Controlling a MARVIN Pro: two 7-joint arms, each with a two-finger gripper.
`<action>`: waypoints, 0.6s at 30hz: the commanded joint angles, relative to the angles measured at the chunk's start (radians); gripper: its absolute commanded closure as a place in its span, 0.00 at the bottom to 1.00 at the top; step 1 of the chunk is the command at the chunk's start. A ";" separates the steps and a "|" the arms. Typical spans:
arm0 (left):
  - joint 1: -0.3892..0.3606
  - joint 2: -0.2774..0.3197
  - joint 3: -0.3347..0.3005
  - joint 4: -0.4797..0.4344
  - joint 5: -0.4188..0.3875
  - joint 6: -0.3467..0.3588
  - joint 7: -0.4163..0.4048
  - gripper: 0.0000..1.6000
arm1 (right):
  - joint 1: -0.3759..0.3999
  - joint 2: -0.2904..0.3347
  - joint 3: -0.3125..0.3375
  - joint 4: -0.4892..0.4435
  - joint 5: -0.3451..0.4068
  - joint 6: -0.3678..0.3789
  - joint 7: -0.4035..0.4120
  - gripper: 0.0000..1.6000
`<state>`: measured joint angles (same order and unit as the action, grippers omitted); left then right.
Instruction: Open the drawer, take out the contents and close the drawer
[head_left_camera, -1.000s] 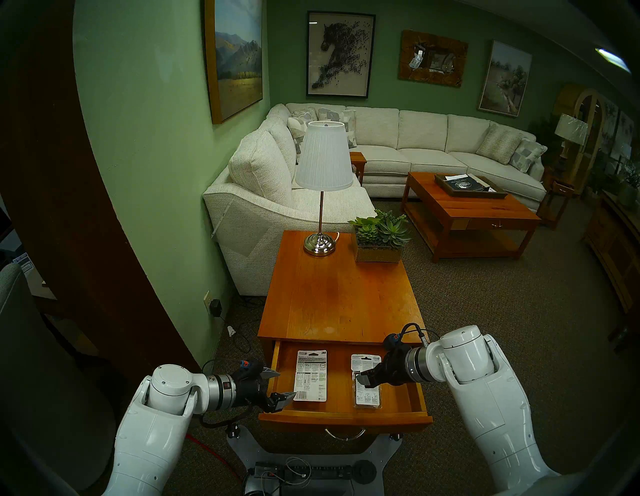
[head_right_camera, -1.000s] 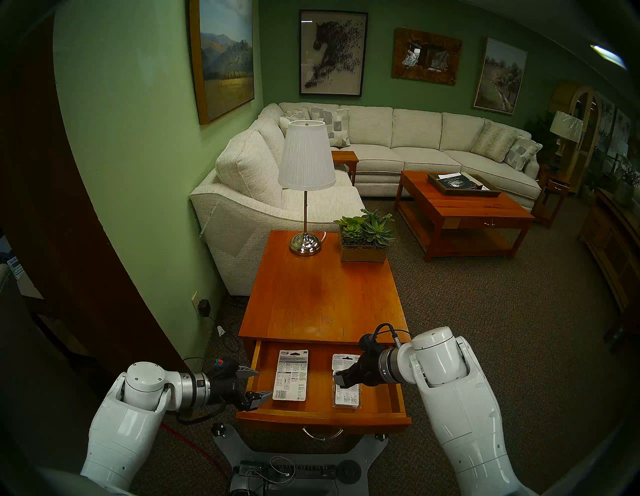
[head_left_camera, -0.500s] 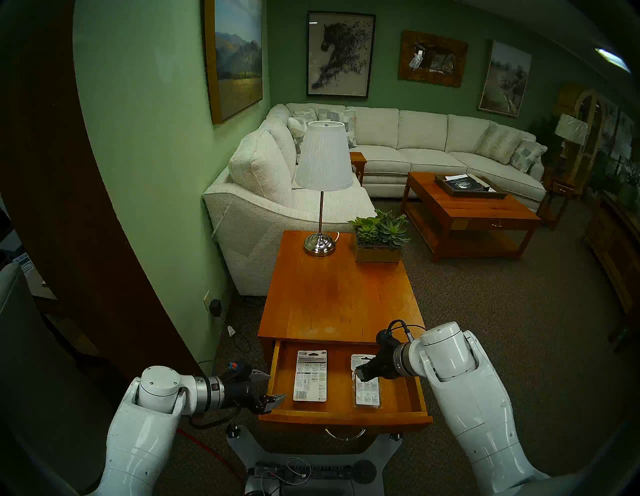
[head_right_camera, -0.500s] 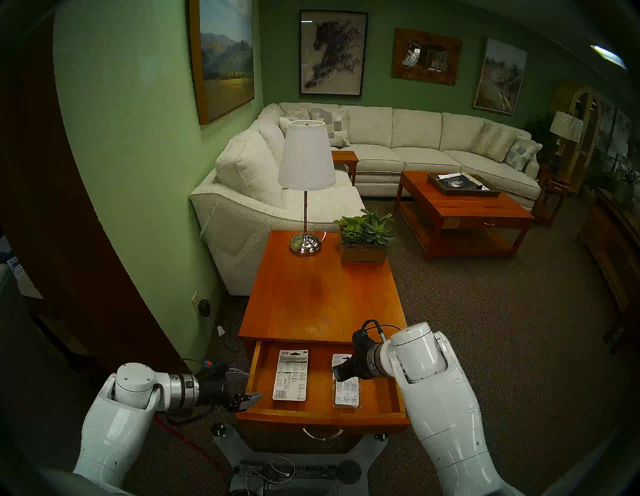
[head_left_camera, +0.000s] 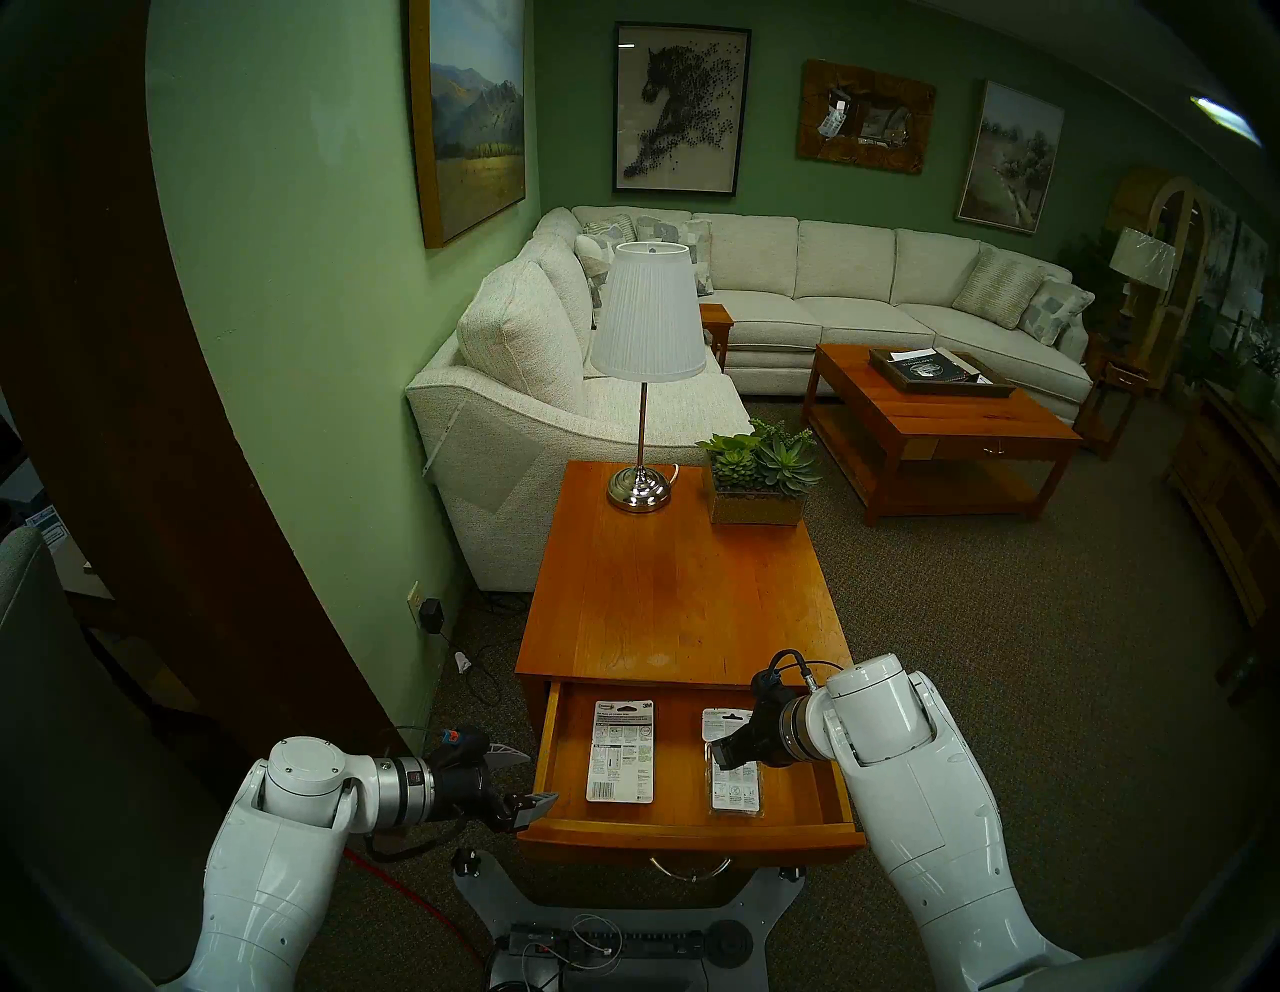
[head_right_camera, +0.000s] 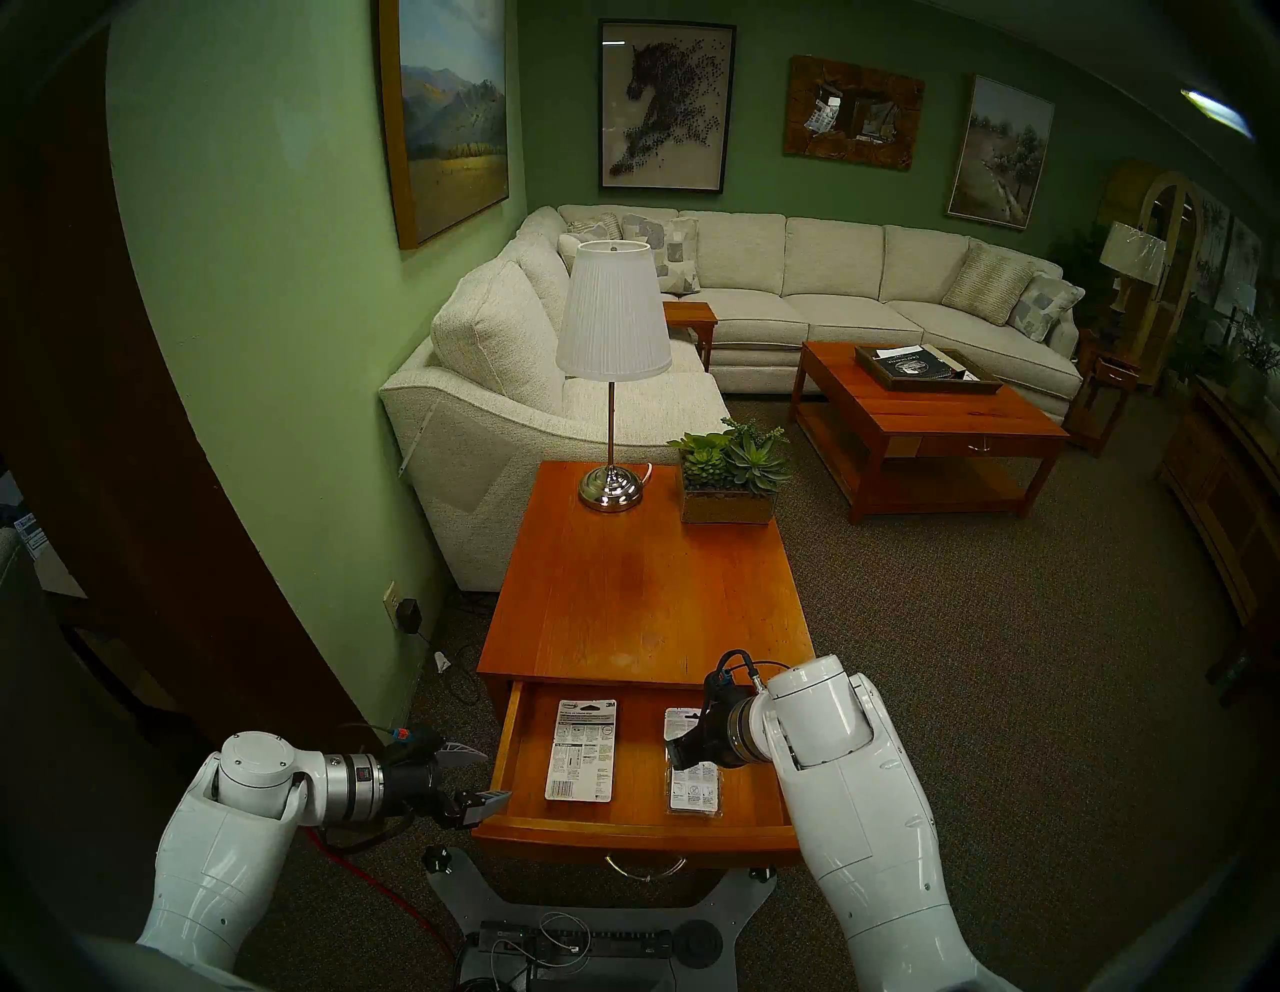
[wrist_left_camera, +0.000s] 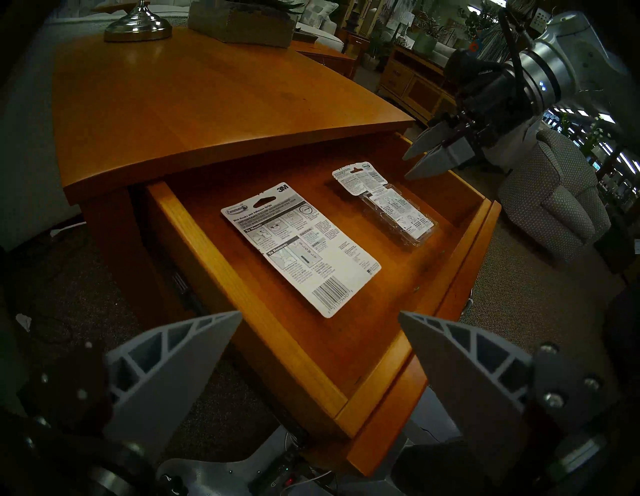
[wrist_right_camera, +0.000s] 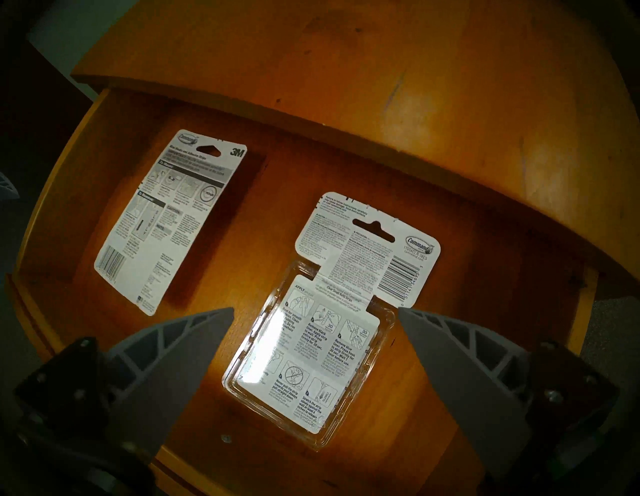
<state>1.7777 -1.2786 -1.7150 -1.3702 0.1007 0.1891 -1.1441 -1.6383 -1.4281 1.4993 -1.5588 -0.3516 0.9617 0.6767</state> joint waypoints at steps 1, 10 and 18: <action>-0.056 -0.016 0.004 -0.108 -0.025 0.000 -0.016 0.00 | 0.021 -0.009 0.010 -0.030 0.007 -0.002 0.006 0.00; -0.036 -0.024 0.005 -0.197 -0.019 0.043 -0.020 0.00 | -0.001 -0.007 0.028 -0.039 0.016 -0.002 0.019 0.00; -0.030 -0.028 0.003 -0.217 -0.010 0.073 -0.016 0.00 | -0.013 -0.002 0.042 -0.047 0.025 -0.002 0.037 0.00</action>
<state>1.7570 -1.3044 -1.7071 -1.5447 0.0963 0.2501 -1.1594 -1.6536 -1.4381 1.5330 -1.5714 -0.3309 0.9617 0.7023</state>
